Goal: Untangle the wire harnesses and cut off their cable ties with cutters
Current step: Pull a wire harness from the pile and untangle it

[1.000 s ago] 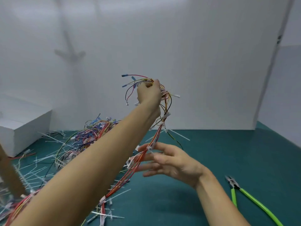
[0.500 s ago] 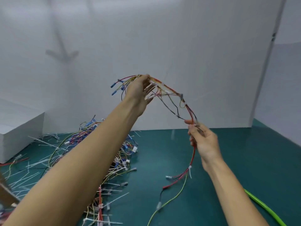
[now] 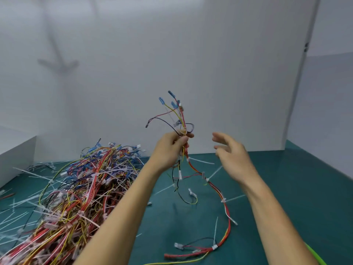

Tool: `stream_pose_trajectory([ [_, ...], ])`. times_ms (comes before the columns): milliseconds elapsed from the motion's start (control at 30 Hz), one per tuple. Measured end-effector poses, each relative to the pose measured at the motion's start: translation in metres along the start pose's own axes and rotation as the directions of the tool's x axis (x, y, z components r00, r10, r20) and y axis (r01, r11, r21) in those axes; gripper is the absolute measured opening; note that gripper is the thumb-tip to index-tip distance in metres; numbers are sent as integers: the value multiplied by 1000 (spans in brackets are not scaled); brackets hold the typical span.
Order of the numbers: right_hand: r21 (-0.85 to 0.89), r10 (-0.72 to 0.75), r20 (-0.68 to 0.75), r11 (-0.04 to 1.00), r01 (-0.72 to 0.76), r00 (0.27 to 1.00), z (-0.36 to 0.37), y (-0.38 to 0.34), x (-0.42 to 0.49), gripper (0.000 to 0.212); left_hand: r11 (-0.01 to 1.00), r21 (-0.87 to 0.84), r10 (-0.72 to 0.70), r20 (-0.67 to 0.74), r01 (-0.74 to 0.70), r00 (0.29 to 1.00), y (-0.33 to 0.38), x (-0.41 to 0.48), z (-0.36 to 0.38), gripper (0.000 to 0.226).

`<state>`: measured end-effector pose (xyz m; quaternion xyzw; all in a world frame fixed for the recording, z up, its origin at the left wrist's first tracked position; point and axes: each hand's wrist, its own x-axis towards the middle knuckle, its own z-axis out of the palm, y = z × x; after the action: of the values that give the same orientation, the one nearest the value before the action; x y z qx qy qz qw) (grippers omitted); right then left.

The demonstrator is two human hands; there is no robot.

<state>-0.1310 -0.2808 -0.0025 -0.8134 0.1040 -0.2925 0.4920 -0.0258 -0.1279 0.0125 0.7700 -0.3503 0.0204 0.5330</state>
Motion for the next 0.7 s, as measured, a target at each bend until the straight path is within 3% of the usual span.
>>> stream_pose_trajectory([
  [133,251,4,-14,968,-1,1000,12,-15,4,20,990,126,70,-1,-69,998,-2,-9,19,14],
  [233,271,27,-42,963,-14,999,17,-12,5,9,997,-38,59,-47,-61,997,-3,-14,29,12],
  [300,256,42,-5,966,-39,999,16,-10,7,9,990,-118,65,-49,-71,997,-5,-17,31,13],
  [433,264,59,104,961,-85,993,8,-10,9,6,991,-100,92,-16,-93,996,-5,-17,28,19],
  [600,342,61,58,937,-78,996,5,-10,10,9,989,-141,41,47,-34,998,9,-14,17,11],
  [700,399,72,51,913,-86,996,6,-14,9,11,974,-224,-32,-4,31,999,15,-15,16,18],
])
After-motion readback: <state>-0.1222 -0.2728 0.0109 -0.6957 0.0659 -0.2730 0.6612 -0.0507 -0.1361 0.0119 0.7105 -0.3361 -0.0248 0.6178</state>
